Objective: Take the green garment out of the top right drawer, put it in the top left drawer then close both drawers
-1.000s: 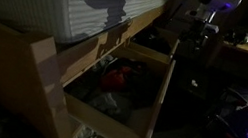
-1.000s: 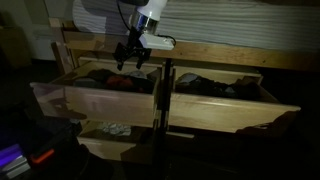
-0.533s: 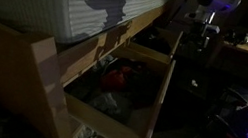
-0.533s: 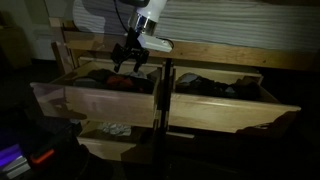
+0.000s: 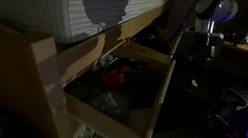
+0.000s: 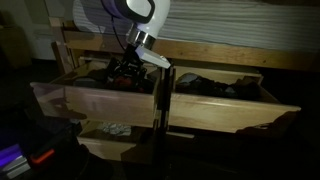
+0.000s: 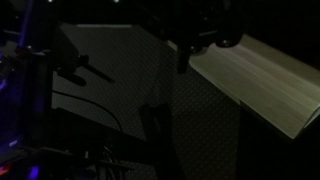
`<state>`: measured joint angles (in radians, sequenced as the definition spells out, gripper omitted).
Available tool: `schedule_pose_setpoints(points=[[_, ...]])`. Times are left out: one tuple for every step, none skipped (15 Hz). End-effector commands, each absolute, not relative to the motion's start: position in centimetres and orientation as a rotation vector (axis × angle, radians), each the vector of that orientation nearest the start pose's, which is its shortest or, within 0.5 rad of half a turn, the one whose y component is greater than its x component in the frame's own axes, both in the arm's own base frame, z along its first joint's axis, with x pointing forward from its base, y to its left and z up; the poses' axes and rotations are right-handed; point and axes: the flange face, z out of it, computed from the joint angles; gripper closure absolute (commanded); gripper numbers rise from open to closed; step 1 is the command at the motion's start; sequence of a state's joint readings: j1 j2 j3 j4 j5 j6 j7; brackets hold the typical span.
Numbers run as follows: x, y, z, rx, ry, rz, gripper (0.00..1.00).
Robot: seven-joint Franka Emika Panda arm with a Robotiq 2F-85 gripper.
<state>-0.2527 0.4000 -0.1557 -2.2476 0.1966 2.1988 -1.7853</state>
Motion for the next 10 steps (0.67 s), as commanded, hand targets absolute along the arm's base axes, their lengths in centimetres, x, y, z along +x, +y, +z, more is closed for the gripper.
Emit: schedule_pose_setpoints(points=[[44.9,-19.2,16.1,-2.221,-1.559,0.193,0.0],[45.4,-19.0,15.5,-2.254,-1.568,0.141,0.0],[45.8,-18.6,14.3,-2.262,-1.582,0.08,0.0],[46.2,-18.2,13.1,-2.272,-1.569,0.064,0.0],[46.6,-17.5,11.8,-2.264,-1.55,0.034,0.0],[46.8,-16.9,10.8,-2.265,-1.543,0.004,0.0],[47.1,-16.3,9.9,-2.262,-1.53,-0.008,0.0],[47.3,-15.9,9.1,-2.269,-1.513,0.001,0.0],[47.5,-15.7,8.5,-2.276,-1.501,0.017,0.0],[46.8,-15.5,9.6,-2.261,-1.521,0.039,0.0]])
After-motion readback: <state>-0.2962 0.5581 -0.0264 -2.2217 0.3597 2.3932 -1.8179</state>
